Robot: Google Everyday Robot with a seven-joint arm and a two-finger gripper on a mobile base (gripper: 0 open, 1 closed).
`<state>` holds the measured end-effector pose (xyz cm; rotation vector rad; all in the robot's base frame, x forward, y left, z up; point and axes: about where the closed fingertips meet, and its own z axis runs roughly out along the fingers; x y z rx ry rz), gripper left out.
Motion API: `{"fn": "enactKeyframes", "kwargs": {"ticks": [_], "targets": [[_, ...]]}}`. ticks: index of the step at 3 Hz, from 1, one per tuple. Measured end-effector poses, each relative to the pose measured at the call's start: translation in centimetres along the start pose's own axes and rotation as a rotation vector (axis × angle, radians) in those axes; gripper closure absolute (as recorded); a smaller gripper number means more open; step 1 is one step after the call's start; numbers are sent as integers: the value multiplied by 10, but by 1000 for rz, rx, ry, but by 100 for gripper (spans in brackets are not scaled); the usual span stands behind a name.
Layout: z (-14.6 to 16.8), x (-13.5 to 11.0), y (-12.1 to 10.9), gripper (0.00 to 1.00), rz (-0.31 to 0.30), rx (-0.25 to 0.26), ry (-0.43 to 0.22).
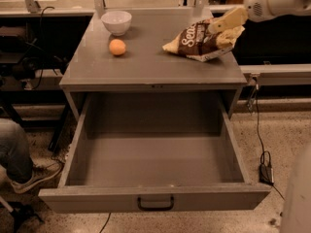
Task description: Pick brown chip bag from top drawer and place on counter
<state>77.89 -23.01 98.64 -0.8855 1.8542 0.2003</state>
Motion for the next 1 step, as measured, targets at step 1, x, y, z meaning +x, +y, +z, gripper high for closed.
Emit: {"fn": "enactKeyframes", "kwargs": {"ticks": [1], "targets": [[-65,6,1,0,10,66,-11]]}}
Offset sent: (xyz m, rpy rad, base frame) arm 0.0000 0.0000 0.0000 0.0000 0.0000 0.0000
